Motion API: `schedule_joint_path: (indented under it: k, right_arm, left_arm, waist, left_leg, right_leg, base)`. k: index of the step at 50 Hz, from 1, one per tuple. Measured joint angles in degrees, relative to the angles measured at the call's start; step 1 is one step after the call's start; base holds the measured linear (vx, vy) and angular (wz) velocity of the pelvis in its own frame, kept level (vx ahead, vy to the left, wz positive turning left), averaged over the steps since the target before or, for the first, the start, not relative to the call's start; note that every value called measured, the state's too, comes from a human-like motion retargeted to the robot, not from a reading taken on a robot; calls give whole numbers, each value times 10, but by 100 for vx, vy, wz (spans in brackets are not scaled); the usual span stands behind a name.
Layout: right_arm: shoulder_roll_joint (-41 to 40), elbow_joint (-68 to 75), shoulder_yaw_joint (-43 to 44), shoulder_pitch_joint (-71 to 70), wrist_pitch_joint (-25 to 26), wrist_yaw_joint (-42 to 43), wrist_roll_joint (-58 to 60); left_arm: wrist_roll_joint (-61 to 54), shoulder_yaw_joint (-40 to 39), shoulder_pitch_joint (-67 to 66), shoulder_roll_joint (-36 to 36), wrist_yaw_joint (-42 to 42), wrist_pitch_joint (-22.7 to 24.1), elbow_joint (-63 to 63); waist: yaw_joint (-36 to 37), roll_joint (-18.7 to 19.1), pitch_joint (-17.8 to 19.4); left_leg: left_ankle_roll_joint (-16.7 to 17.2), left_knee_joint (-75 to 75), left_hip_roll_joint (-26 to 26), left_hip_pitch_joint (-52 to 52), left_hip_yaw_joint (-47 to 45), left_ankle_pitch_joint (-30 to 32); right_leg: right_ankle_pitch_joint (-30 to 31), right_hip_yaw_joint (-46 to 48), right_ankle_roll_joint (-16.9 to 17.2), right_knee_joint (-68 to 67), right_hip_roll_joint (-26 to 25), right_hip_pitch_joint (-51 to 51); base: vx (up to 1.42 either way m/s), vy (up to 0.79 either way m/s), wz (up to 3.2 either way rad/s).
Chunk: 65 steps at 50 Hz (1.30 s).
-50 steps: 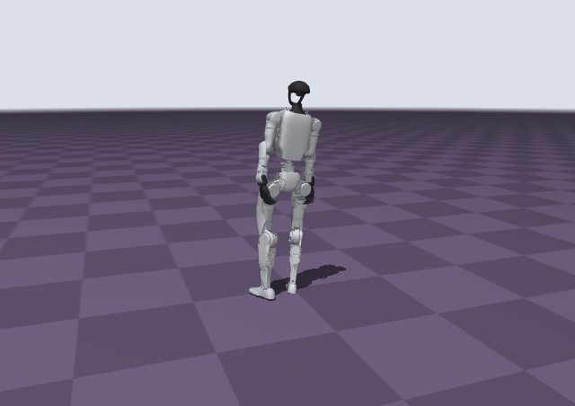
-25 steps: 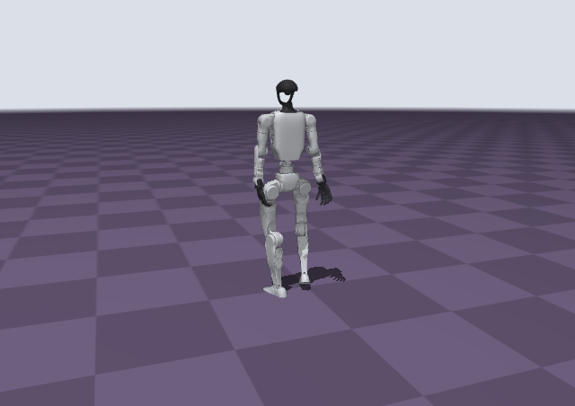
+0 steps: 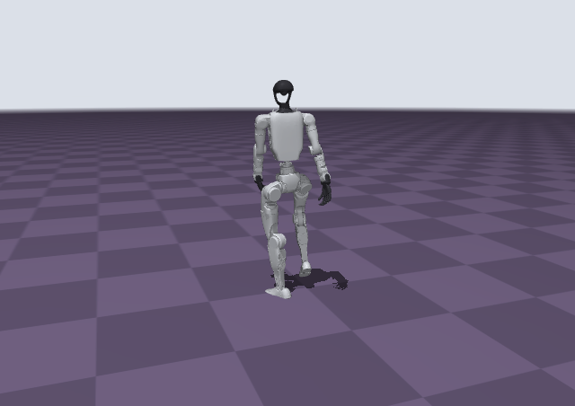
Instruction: In place motions
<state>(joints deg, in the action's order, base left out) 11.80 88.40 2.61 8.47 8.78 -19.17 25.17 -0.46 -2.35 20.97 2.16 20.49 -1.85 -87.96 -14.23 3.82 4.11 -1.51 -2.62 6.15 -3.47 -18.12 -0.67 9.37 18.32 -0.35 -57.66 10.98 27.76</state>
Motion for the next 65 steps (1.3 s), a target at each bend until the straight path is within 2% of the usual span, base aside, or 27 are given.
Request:
schedule_joint_path:
  k: [3, 5, 7, 9, 10, 12, 15, 22, 25, 27, 30, 32, 33, 34, 35, 36, 38, 42, 45, 48, 50, 53, 57, 60, 62, 65]
  right_arm:
    - [-5, -46, -21, -14, -24, 10, 26]
    - [-9, -65, -34, -27, -34, 19, 44]
    - [-11, -75, -47, -37, -38, 25, 57]
    - [-12, -79, -58, -44, -41, 23, 71]
    - [-13, -81, -62, -47, -42, 21, 77]
    - [-15, -81, -64, -48, -42, 19, 92]
    - [-17, -75, -54, -50, -42, 29, 110]
    - [6, 4, -59, -37, -21, 61, 45]
    - [10, 44, -89, -48, -19, 83, 7]
    - [1, 56, -109, -66, -21, 120, 17]
    - [-21, 47, -134, -111, -10, 148, 17]
    - [-38, 32, -147, -150, -20, 123, -1]
    - [-43, 26, -150, -172, -25, 103, -12]
    - [-51, 15, -144, -196, -24, 80, -18]
    - [-60, 2, -133, -221, -20, 55, -21]
    - [-67, -19, -120, -242, -21, 39, -23]
    - [-79, -59, -105, -290, -33, 9, -37]
    - [-88, -137, -98, -380, -61, -22, -70]
    - [-89, -178, -92, -431, -85, -35, -68]
    - [-86, -190, -99, -467, -101, -14, -48]
    - [-85, -187, -110, -479, -106, 4, -43]
    - [-97, -176, -119, -462, -105, 11, -32]
    - [-106, -147, -112, -414, -109, 11, -17]
    - [-102, -116, -122, -371, -113, 23, -12]
    - [-100, -96, -131, -342, -107, 25, -1]
    - [-96, -69, -142, -296, -98, 24, 15]
  left_arm:
    - [-10, 0, -39, -6, 0, 6, -23]
    - [-16, -2, -64, -9, -5, 7, -37]
    - [-17, -6, -86, -11, -9, 4, -50]
    - [-14, -11, -104, -9, -10, 0, -63]
    - [-11, -12, -111, -7, -10, -3, -69]
    - [-2, -16, -120, -2, -11, -9, -79]
    - [12, -25, -124, 6, -14, -16, -85]
    - [56, -68, -173, 35, 8, -24, -50]
    - [84, -87, -211, 53, 10, -36, -56]
    - [88, -81, -242, 71, 15, -42, -67]
    - [130, -82, -286, 94, 5, -54, -79]
    - [149, -86, -322, 105, -16, -62, -94]
    - [156, -87, -346, 102, -20, -72, -94]
    - [163, -92, -366, 100, -15, -87, -94]
    - [171, -99, -386, 97, -5, -104, -94]
    - [176, -108, -400, 90, 9, -120, -94]
    - [184, -130, -426, 76, 40, -141, -94]
    - [194, -155, -462, 59, 89, -170, -94]
    - [190, -166, -474, 51, 88, -179, -94]
    - [183, -169, -462, 44, 89, -176, -94]
    - [189, -169, -446, 41, 98, -166, -94]
    - [200, -162, -424, 40, 97, -140, -94]
    - [213, -150, -380, 56, 87, -111, -88]
    - [201, -148, -344, 70, 79, -94, -75]
    - [182, -150, -330, 74, 68, -90, -59]
    - [152, -154, -316, 79, 54, -87, -40]
  waist:
    - [22, -3, -17]
    - [34, -9, -29]
    - [48, -14, -46]
    - [66, -24, -58]
    - [73, -28, -63]
    - [81, -38, -66]
    - [93, -39, -65]
    - [83, -20, -48]
    - [81, -22, -43]
    - [82, -33, -35]
    - [97, -58, -13]
    - [146, -55, -3]
    - [167, -63, -2]
    - [191, -64, 2]
    - [216, -60, 8]
    - [240, -64, 19]
    - [284, -81, 41]
    - [368, -131, 87]
    - [405, -152, 113]
    - [415, -156, 119]
    - [412, -152, 110]
    - [391, -149, 65]
    - [335, -126, -2]
    - [286, -103, -31]
    - [260, -94, -44]
    - [225, -83, -62]
  left_leg:
    - [4, 5, -8, -3, -10, -4]
    - [5, 8, -20, -2, -10, -9]
    - [7, 8, -28, 3, -14, -14]
    - [8, 8, -39, 4, -22, -20]
    - [9, 9, -43, 4, -23, -22]
    - [10, 9, -52, 4, -23, -24]
    - [15, 7, -48, 10, -29, -28]
    - [20, -17, -16, 11, -35, -47]
    - [9, -59, -1, 18, -37, -59]
    - [-22, -137, 12, 45, -45, -44]
    - [-93, -379, 67, 154, -38, 22]
    - [-135, -545, 102, 257, 30, 80]
    - [-135, -604, 71, 309, 66, 76]
    - [-135, -670, 91, 353, 72, 53]
    - [-135, -739, 138, 394, 64, 19]
    - [-134, -777, 133, 436, 64, 15]
    - [-118, -840, 128, 516, 51, 6]
    - [-20, -882, 104, 631, 16, 4]
    - [17, -873, 90, 663, -17, -11]
    - [5, -875, 89, 660, -31, -30]
    - [-8, -876, 88, 642, -29, -34]
    - [-36, -856, 80, 596, -28, -34]
    - [-64, -804, 67, 525, 1, -31]
    - [-77, -719, 48, 441, 24, -27]
    - [-76, -632, 27, 372, 33, -17]
    - [-56, -473, -6, 267, 56, 11]
  right_leg:
    - [42, -24, 21, 138, -40, -77]
    - [78, -28, 36, 243, -48, -129]
    - [-10, -31, 47, 332, -60, -171]
    - [-72, 3, 40, 400, -51, -203]
    - [-94, 18, 31, 431, -51, -214]
    - [-86, 24, 28, 482, -52, -227]
    - [-66, 20, 49, 512, -52, -231]
    - [-95, 26, 31, 497, -70, -234]
    - [-112, 25, 21, 475, -69, -235]
    - [-118, 18, 21, 464, -56, -238]
    - [-124, 12, 28, 465, -33, -251]
    - [-124, -12, 19, 469, -61, -255]
    - [-120, -24, 20, 466, -51, -249]
    - [-119, -35, 14, 461, -57, -246]
    - [-120, -44, 4, 455, -69, -245]
    - [-115, -55, -3, 456, -65, -245]
    - [-116, -80, -15, 446, -52, -241]
    - [-133, -139, -19, 405, 9, -229]
    - [-137, -155, -26, 386, 40, -221]
    - [-146, -152, -29, 371, 53, -219]
    - [-148, -144, -27, 374, 50, -221]
    - [-141, -122, -18, 406, 44, -227]
    - [-138, -60, -8, 443, 18, -238]
    - [-137, -11, -4, 463, -4, -255]
    - [-136, 10, 0, 475, -12, -264]
    - [-135, 32, 6, 488, -22, -275]
  base:
    - [8, -7, -53]
    - [8, -11, -36]
    - [12, -16, -41]
    - [12, -13, -45]
    - [11, -19, -19]
    - [7, -24, -12]
    - [-4, -16, -6]
    - [3, -23, 1]
    - [1, -24, -4]
    - [-2, -25, -12]
    - [-9, -23, -25]
    - [-2, -33, -111]
    - [1, -19, -107]
    - [1, -15, -104]
    - [-6, -11, -107]
    - [-14, -4, -103]
    - [-18, 3, -96]
    - [-5, -4, -90]
    - [2, -2, -25]
    - [2, -3, 13]
    - [1, -2, 33]
    - [4, -3, 70]
    - [16, 2, 123]
    - [11, 1, 117]
    - [13, 6, 81]
    - [13, 7, 58]
